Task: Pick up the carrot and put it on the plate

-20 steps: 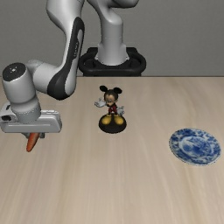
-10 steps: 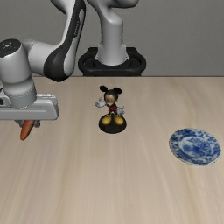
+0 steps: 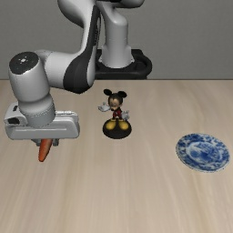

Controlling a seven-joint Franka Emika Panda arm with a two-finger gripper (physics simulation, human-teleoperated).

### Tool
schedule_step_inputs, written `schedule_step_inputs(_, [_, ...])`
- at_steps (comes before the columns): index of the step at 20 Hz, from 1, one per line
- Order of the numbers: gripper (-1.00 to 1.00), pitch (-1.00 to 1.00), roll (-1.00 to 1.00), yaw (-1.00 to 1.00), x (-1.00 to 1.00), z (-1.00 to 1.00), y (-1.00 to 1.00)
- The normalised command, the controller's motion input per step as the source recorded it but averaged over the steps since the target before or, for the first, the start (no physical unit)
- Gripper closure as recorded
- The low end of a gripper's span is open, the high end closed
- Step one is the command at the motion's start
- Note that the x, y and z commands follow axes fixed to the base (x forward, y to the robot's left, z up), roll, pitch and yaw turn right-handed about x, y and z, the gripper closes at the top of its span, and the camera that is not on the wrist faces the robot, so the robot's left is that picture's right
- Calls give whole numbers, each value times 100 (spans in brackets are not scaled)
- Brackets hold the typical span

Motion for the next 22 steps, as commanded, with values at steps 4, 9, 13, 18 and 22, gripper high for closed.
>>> schedule_step_inputs(4, [100,0,0,0,0,0,100])
schedule_step_inputs(9, [100,0,0,0,0,0,100])
schedule_step_inputs(13, [100,0,0,0,0,0,100])
schedule_step_inputs(18, [100,0,0,0,0,0,100])
schedule_step_inputs(22, [100,0,0,0,0,0,100])
